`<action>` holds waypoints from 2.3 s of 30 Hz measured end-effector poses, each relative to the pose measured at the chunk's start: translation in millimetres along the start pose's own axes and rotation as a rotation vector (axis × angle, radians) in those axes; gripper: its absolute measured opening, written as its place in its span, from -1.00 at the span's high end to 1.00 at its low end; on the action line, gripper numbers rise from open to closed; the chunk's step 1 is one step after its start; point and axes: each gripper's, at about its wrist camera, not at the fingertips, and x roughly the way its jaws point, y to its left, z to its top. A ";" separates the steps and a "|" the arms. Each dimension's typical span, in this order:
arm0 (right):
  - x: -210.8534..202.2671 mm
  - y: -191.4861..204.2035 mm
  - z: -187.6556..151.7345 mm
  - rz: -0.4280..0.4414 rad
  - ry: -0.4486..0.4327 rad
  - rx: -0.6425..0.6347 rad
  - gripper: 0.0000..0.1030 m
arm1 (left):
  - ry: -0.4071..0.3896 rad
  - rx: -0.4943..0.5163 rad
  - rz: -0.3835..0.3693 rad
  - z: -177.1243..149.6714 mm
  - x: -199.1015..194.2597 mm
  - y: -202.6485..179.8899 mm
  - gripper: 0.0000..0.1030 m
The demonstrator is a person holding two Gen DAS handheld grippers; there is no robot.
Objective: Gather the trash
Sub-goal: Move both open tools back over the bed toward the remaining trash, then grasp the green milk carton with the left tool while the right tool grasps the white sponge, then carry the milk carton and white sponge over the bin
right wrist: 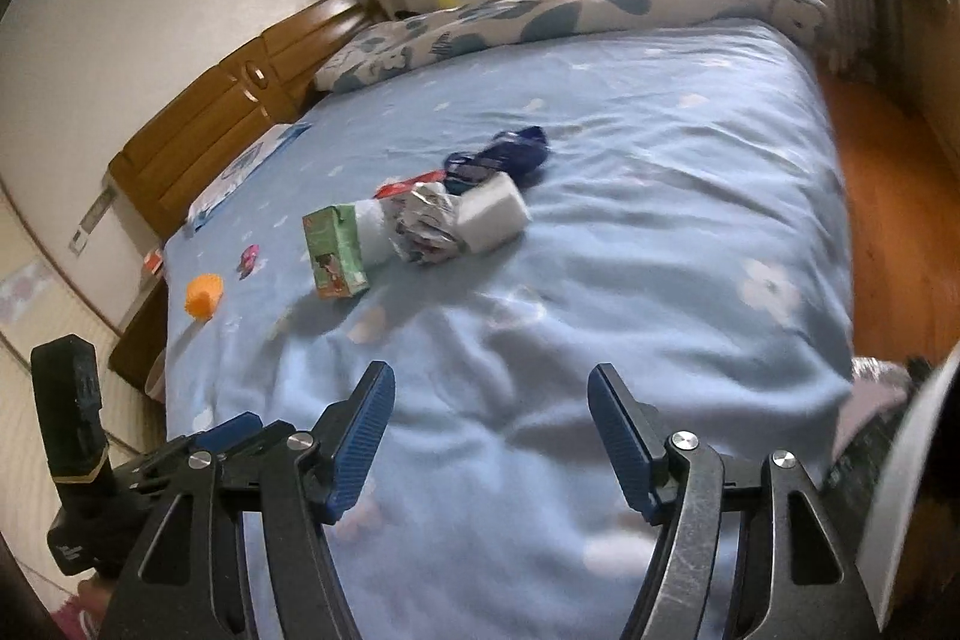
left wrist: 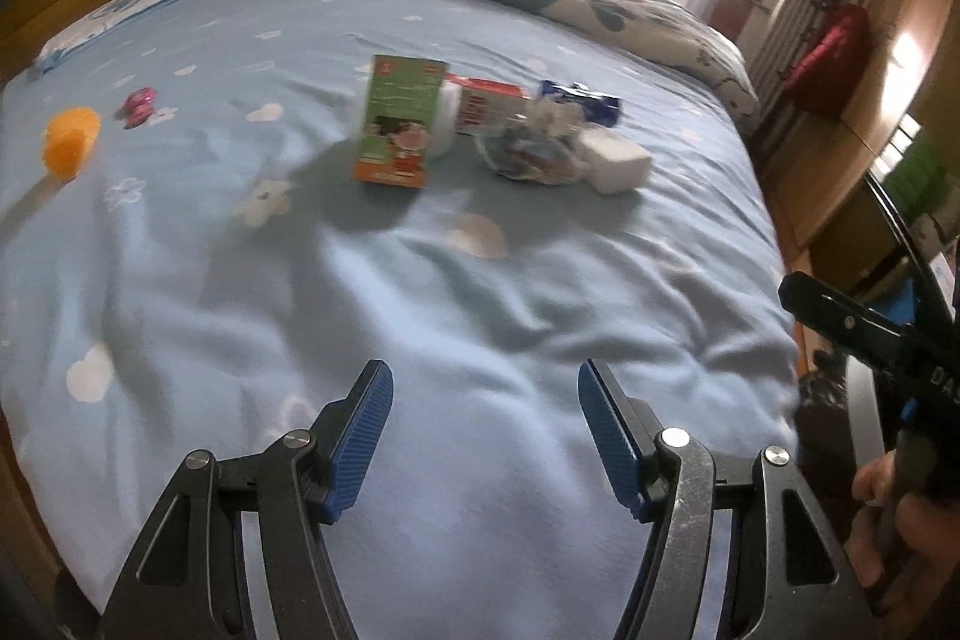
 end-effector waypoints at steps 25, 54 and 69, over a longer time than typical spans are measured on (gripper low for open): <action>124.0 11.1 70.6 -0.070 0.071 -0.157 -0.31 | 0.001 -0.054 0.079 97.9 103.3 38.7 -0.39; 58.3 -11.9 35.6 -0.018 0.049 0.007 0.08 | -0.017 0.061 -0.027 55.2 69.1 -7.2 0.10; -46.8 -32.8 -14.3 -0.026 -0.024 0.065 0.08 | 0.034 0.178 -0.129 1.3 15.8 -69.7 0.10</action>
